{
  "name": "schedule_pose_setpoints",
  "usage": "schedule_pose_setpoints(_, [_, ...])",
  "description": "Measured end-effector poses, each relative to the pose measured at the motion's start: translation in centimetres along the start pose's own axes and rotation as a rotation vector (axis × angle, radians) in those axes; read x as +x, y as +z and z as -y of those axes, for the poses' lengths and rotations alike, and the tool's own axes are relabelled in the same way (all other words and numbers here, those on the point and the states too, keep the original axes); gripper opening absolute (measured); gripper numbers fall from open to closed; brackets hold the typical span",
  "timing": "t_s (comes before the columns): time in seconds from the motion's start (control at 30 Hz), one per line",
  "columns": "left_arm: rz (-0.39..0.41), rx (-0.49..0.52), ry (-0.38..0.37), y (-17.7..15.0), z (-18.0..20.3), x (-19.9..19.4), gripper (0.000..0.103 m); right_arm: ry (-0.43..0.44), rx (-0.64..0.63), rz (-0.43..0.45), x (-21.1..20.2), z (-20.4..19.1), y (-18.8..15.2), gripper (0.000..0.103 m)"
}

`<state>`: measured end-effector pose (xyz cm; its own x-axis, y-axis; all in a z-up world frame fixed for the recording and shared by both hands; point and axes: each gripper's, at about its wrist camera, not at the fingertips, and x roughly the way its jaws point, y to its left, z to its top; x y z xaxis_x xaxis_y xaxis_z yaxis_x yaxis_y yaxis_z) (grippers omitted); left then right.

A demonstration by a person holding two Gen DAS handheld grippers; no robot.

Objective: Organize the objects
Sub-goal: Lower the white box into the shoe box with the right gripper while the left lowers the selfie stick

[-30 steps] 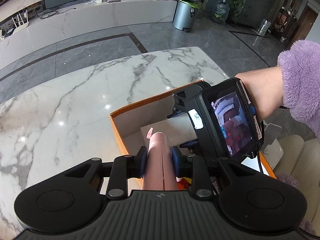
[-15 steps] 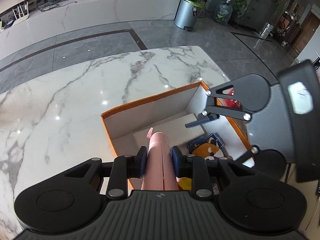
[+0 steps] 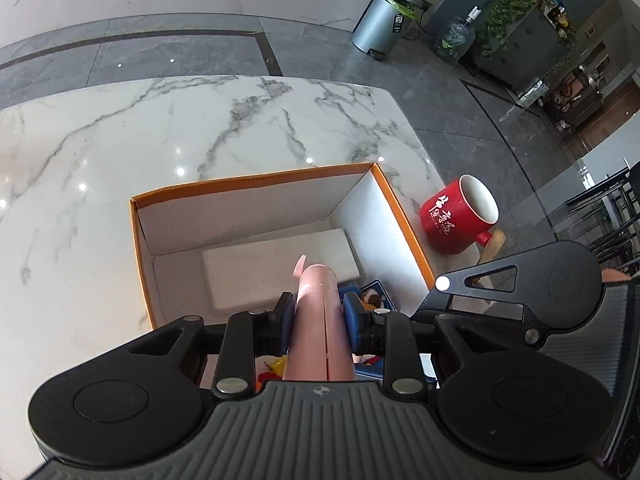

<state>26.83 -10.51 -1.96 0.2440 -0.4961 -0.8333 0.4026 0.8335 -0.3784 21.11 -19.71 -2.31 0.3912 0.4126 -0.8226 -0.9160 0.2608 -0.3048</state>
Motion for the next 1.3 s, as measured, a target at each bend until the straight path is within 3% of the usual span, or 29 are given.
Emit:
schedule_pose_setpoints(0.17, [-0.005,-0.020,-0.008,0.3,0.1,0.5,0.031,-0.039,-0.004,0.014,0.2,-1.2,-0.3,0.010])
schedule_pose_setpoints(0.47, [-0.046,-0.063,-0.074,1.5,-1.7,1.9,0.031,-0.128,-0.224,-0.061,1.6,-3.1,-0.2,0.006])
schedule_pose_setpoints(0.6, [-0.035,-0.057,-0.065,1.7,-2.3,2.0,0.033,-0.157,-0.325,-0.106,2.4,-3.4,-0.1,0.006])
schedule_pose_setpoints(0.73, [-0.003,-0.059,-0.028,1.6,-3.1,1.4,0.038,-0.138,-0.347,-0.145,2.8,-3.0,-0.2,0.006])
schedule_pose_setpoints(1.0, [0.063,0.088,0.146,0.6,-2.2,0.1,0.041,-0.096,-0.425,-0.219,4.5,-3.9,0.7,0.006])
schedule_pose_setpoints(1.3, [0.075,0.145,0.183,0.1,-2.1,-0.3,0.043,0.011,-0.398,-0.306,5.4,-1.8,3.0,0.006])
